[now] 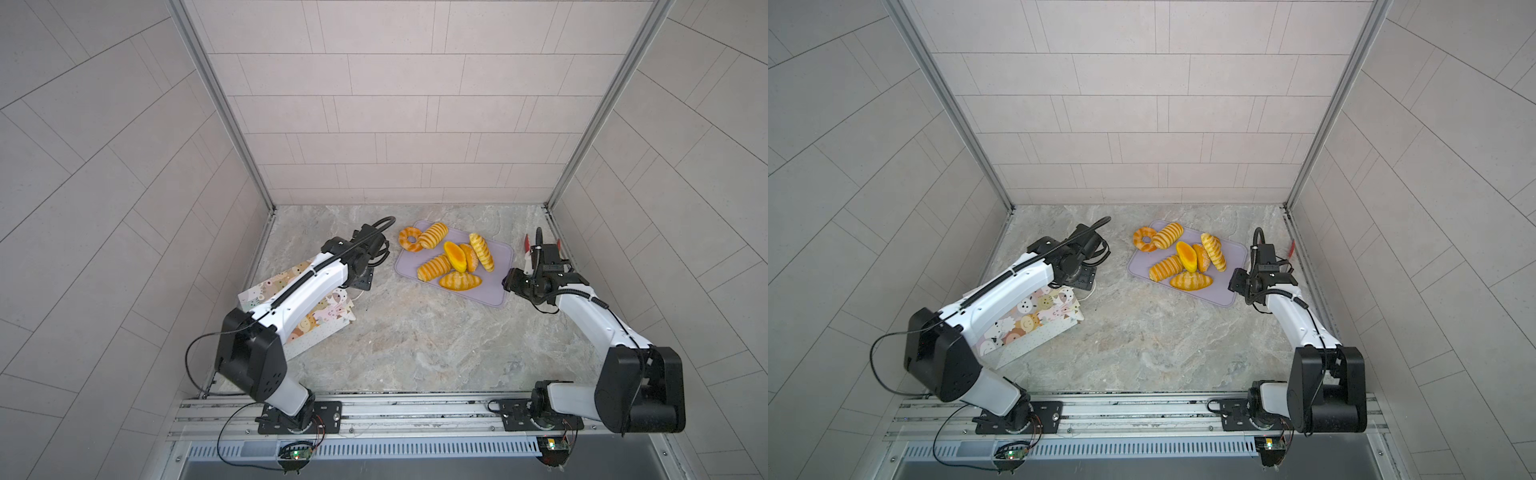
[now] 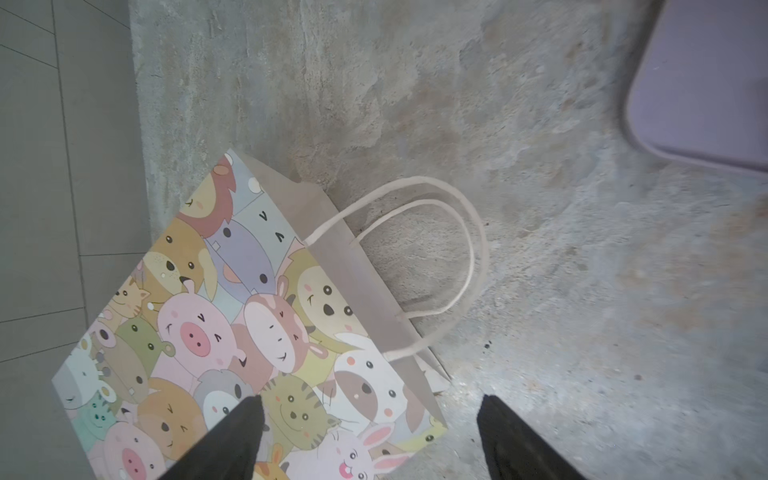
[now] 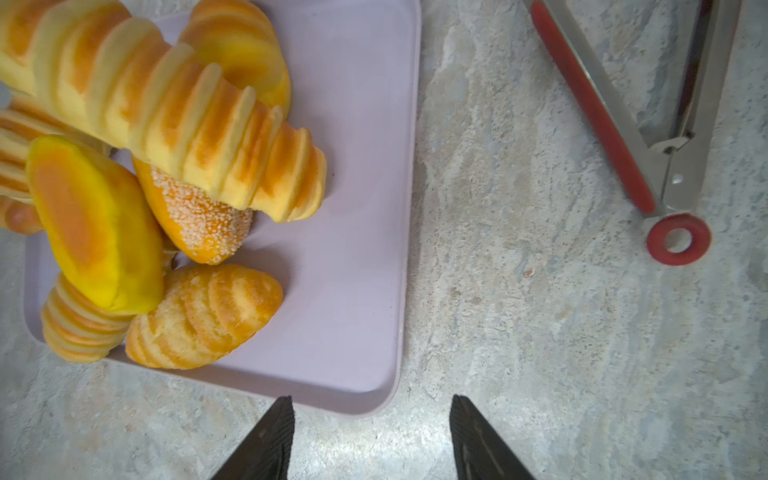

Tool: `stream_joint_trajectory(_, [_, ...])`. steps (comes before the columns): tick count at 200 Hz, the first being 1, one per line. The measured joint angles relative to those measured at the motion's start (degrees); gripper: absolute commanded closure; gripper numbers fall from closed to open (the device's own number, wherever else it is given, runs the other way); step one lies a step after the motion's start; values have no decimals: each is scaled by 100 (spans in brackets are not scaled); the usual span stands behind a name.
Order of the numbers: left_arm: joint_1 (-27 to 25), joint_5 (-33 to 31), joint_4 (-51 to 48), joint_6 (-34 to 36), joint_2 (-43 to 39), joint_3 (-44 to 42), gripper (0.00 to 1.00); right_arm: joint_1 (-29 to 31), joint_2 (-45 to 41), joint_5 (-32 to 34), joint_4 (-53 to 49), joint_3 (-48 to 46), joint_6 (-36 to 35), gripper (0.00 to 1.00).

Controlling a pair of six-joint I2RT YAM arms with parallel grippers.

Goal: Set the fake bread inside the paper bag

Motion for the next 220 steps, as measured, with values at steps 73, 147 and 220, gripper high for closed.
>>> stream_joint_trajectory(73, [-192,-914,-146,-201,1034,105,14,-2,-621,-229,31,-262,20,34])
stream_joint_trajectory(147, [-507,-946,-157,-560,745,-197,11,-2,-726,-345,269,-317,20,33])
stream_joint_trajectory(220, [-555,-1272,-258,-717,756,-197,10,-2,-728,-402,306,-317,42,33])
